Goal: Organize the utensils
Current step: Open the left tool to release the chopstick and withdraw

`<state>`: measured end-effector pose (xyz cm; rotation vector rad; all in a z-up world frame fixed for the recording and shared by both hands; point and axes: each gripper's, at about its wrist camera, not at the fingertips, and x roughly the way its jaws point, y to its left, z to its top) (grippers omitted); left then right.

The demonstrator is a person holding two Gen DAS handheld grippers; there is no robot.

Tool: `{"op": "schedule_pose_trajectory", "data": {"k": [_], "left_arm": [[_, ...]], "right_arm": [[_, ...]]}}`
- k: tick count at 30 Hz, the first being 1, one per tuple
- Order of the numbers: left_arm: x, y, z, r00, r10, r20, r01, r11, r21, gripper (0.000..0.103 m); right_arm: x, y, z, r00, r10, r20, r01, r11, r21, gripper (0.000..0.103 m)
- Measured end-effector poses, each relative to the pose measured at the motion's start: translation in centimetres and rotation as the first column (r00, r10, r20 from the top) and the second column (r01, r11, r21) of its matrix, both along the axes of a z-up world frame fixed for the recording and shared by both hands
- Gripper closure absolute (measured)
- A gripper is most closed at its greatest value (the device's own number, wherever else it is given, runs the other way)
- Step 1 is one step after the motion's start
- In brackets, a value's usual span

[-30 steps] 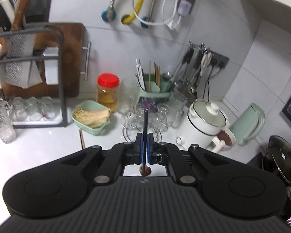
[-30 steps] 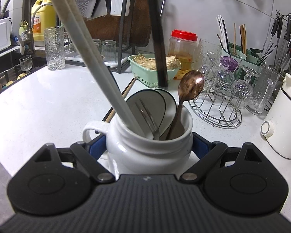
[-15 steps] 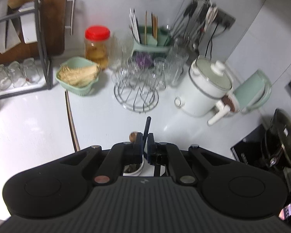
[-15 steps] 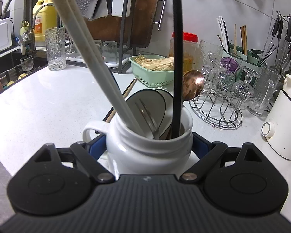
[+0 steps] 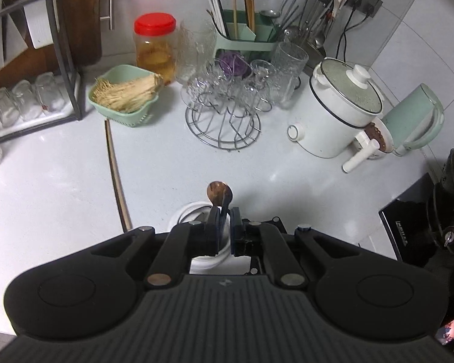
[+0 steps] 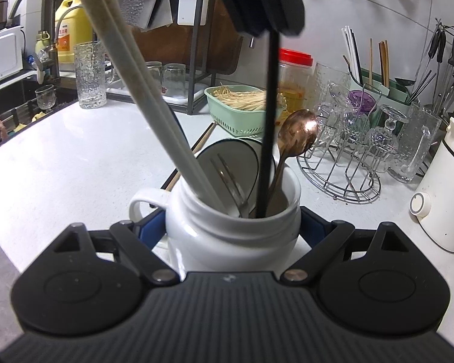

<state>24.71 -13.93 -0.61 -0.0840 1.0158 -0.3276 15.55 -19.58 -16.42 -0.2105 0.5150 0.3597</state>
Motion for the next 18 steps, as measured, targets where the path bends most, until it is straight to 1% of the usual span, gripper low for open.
{"op": "schedule_pose_trajectory", "data": {"k": [2, 4, 7, 13, 16, 18], "left_arm": [[-0.2, 0.3, 0.5, 1.000, 0.014, 0.012, -0.014, 1.000, -0.018, 0.097], [-0.7, 0.6, 1.2, 0.999, 0.026, 0.039, -0.026, 0.999, -0.024, 0.091], [-1.5, 1.3, 2.5, 0.995, 0.043, 0.086, -0.040, 0.999, -0.037, 0.086], [-3.0, 4.1, 4.6, 0.978, 0.097, 0.184, -0.087, 0.994, -0.063, 0.084], [-3.5, 6.1, 4.8, 0.967, 0.126, 0.222, -0.113, 0.991, -0.071, 0.084], [-3.6, 7.5, 4.4, 0.961, 0.147, 0.234, -0.135, 0.989, -0.067, 0.084]], "right_arm": [[0.0, 0.0, 0.0, 1.000, 0.002, -0.001, -0.002, 1.000, 0.000, 0.010], [0.1, 0.0, 0.1, 1.000, 0.003, -0.004, -0.003, 1.000, -0.001, 0.010], [0.2, 0.0, 0.1, 1.000, 0.005, -0.009, -0.005, 1.000, -0.001, 0.010], [0.3, 0.1, 0.2, 1.000, -0.007, -0.021, 0.007, 1.000, 0.000, 0.011], [0.5, 0.3, 0.2, 0.999, -0.021, -0.026, 0.021, 1.000, -0.004, 0.011], [0.5, 0.4, 0.3, 0.999, -0.036, -0.033, 0.036, 0.999, -0.005, 0.011]]}}
